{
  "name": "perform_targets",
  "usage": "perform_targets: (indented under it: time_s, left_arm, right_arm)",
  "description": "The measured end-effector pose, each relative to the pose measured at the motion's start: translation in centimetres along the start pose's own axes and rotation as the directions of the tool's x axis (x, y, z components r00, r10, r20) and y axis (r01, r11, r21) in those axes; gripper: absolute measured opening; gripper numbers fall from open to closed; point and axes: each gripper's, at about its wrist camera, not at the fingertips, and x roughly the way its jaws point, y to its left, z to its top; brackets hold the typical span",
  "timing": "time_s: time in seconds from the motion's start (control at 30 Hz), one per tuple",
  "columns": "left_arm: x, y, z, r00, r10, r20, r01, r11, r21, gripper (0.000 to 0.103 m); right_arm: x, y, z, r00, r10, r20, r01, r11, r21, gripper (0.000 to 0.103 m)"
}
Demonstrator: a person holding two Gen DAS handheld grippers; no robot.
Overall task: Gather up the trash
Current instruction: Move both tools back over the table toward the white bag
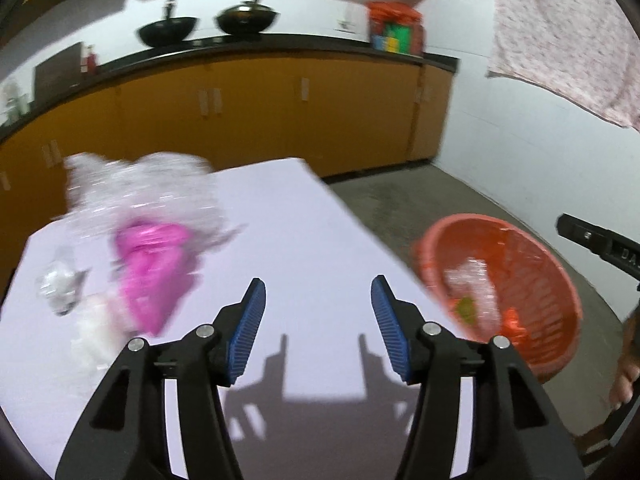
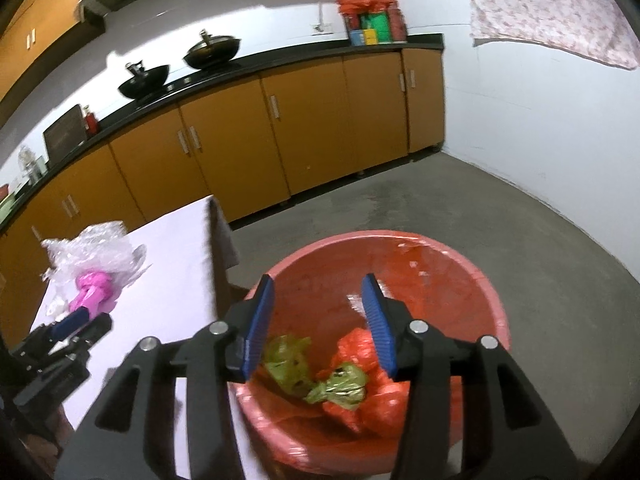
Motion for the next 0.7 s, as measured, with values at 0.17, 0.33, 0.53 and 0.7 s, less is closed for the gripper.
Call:
perform_targets:
  time_s: [0.17,0.33,0.53,0.7]
  left_arm:
    - [-1.9,4.7,-1.7,0.992,0.123,0.03,-0.123,0.992,-0.021,0.072]
    - [-2.9,10.2,-2.9,0.96,0.278,0.037,-0.276,0.96,-0.035,0.087]
    - [-1.5,14.4,-3.3,0.951,0.306,-0.04,-0.309,0.949,-0.07,0.096]
    - [0.4,15.2,-3.4,0.955,0.28,-0.094,-0.286,0.956,-0.059,0.096]
  right_arm:
    - [0.4,3.3,-0.6,0.999,0.046,-0.022,-0.046,0.998,-0.042,0.049]
    - [1.0,6.3,-1.1,0.995,0.092,-0.044,-0.094,0.993,-0.07,0.054]
    - [1.7,10.6,-2.1,0.986,0.146,-0.079,-0.155,0.981,-0.116,0.056]
    - [1.9,12.8,-2.8,0.982,0.159,-0.104,-0.173,0.973,-0.151,0.057]
